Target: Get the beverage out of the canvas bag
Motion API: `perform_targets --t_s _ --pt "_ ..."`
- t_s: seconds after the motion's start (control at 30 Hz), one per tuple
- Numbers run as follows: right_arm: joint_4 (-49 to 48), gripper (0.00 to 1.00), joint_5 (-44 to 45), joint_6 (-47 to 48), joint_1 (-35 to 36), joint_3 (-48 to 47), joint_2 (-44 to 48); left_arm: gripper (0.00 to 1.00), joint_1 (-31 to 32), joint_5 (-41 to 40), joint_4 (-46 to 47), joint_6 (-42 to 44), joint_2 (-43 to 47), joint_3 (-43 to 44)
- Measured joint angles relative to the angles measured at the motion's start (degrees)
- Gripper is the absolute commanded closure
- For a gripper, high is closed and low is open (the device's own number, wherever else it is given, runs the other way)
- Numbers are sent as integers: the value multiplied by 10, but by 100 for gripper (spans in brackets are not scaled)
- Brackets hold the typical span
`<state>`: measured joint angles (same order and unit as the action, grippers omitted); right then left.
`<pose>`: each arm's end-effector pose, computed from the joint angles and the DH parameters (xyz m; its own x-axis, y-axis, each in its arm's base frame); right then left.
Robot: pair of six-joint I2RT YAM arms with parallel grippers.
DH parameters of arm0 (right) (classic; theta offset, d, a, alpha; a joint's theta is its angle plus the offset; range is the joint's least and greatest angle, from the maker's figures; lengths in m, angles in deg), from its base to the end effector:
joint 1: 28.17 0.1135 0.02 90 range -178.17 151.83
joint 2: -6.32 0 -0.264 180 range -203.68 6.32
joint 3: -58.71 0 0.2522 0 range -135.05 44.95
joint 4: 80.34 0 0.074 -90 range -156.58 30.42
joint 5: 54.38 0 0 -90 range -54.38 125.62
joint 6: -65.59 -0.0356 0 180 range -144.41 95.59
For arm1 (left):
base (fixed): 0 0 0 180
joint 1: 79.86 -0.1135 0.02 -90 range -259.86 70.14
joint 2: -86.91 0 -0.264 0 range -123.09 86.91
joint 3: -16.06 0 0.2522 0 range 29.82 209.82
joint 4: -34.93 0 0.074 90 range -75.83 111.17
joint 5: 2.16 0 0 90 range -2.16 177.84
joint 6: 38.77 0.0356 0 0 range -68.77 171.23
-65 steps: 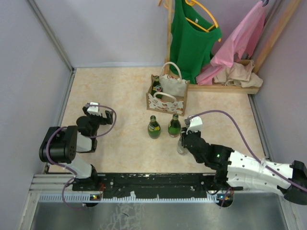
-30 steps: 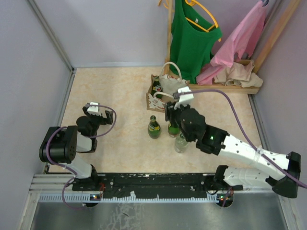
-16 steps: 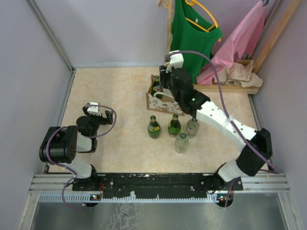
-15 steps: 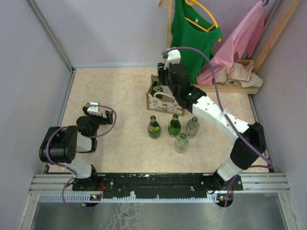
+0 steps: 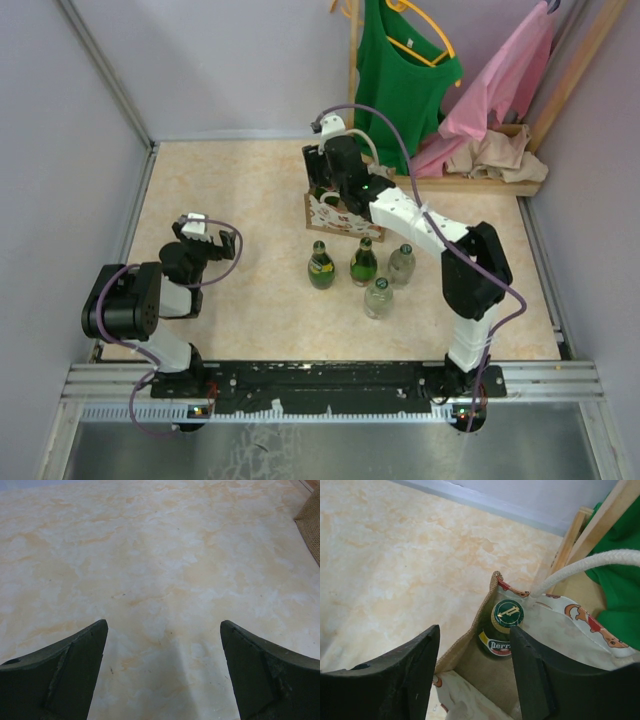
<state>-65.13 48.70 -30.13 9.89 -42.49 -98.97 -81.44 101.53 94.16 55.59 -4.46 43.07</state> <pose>0.3544 0.2672 0.3142 -0.3020 -0.1132 -0.9466 -0.4042 0.9144 0.0196 0.2437 -0.0017 0.1403 -0.0732 0.0719 -0.9947 0.2150 0.9751 0.0546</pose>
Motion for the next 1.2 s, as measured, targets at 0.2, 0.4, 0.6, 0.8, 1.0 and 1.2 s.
perform_targets --t_s 0.2,0.4,0.6,0.8,1.0,1.2 --pt "-6 31 6 2 -9 -1 -20 0 0 0 0 0 0 0" --pt "-23 35 25 4 -12 -1 -33 0 0 0 0 0 0 0" --pt "-32 52 35 4 -19 -14 -46 0 0 0 0 0 0 0" --pt "-38 58 40 -2 -26 -34 -73 0 0 0 0 0 0 0" --pt "-37 63 41 -5 -30 -35 -88 0 0 0 0 0 0 0" --pt "-38 100 49 -4 -30 -35 -90 0 0 0 0 0 0 0"
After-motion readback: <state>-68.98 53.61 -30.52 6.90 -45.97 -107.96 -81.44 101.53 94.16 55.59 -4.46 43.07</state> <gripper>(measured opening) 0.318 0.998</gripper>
